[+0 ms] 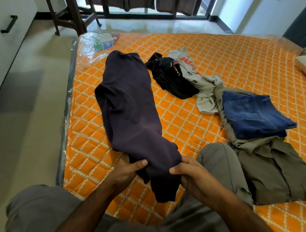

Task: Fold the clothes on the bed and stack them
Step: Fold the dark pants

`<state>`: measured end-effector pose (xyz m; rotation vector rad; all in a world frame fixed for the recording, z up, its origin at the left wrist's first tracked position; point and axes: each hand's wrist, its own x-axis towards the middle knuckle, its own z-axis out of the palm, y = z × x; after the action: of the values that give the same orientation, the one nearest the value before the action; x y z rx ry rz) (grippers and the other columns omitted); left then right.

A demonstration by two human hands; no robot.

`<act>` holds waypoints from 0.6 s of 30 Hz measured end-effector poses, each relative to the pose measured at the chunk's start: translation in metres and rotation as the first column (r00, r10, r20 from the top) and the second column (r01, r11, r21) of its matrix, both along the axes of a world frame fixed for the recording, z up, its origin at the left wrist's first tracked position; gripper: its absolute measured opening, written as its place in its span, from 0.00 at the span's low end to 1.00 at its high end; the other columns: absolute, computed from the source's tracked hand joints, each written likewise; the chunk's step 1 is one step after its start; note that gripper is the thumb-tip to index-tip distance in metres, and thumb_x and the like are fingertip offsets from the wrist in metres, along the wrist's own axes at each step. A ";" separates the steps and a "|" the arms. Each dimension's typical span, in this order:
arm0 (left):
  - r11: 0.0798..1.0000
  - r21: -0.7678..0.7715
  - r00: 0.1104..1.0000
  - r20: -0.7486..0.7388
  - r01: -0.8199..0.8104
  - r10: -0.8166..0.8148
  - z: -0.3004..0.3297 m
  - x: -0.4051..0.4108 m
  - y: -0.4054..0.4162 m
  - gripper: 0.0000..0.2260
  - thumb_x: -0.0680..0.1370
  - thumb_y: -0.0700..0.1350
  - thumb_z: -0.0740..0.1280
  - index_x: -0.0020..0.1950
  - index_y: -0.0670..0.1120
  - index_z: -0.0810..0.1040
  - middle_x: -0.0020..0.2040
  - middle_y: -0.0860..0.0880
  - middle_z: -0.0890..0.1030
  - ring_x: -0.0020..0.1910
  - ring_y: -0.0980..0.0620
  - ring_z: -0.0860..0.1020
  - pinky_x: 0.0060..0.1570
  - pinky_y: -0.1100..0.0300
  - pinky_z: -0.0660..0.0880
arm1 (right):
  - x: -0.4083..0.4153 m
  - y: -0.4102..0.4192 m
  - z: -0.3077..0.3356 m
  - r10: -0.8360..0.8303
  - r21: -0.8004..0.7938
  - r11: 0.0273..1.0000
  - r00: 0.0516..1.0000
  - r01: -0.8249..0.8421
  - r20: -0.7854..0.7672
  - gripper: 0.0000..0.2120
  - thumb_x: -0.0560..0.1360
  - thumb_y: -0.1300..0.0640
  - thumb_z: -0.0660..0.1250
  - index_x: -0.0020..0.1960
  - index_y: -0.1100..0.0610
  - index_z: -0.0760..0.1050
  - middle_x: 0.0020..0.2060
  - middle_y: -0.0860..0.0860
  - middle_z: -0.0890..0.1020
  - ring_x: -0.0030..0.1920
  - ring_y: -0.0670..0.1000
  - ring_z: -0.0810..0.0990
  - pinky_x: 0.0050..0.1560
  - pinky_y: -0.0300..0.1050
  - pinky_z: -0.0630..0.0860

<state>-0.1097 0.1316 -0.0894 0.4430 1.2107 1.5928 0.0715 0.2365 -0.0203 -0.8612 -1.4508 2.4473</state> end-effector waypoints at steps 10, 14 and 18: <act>0.997 0.011 0.987 0.143 -0.079 0.076 0.012 -0.004 0.008 0.41 0.56 0.56 0.86 0.64 0.51 0.73 0.58 0.52 0.84 0.59 0.49 0.82 0.55 0.53 0.81 | -0.010 0.000 -0.006 -0.094 0.038 0.995 0.979 0.089 0.180 0.12 0.79 0.58 0.69 0.60 0.62 0.80 0.51 0.58 0.86 0.49 0.55 0.86 0.47 0.45 0.81; 0.997 -0.035 0.998 0.015 -0.067 0.068 0.011 -0.002 0.009 0.24 0.72 0.44 0.76 0.67 0.47 0.74 0.62 0.46 0.82 0.62 0.41 0.80 0.56 0.50 0.80 | -0.011 0.001 -0.020 -0.039 0.351 0.936 0.979 -0.034 0.198 0.12 0.77 0.63 0.72 0.59 0.65 0.79 0.50 0.56 0.87 0.51 0.52 0.85 0.50 0.46 0.81; 0.999 -0.009 0.994 0.105 -0.039 0.040 0.011 -0.003 0.002 0.39 0.65 0.50 0.83 0.71 0.44 0.69 0.64 0.43 0.80 0.63 0.41 0.80 0.55 0.49 0.80 | -0.014 0.002 -0.024 -0.078 0.366 0.930 0.992 0.035 0.102 0.11 0.78 0.64 0.70 0.60 0.59 0.80 0.53 0.55 0.86 0.55 0.54 0.85 0.53 0.46 0.81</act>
<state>-0.1124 0.1340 -0.0784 0.3278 1.1511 1.6246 0.0572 0.2384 -0.0446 -0.9544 -1.8149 2.0183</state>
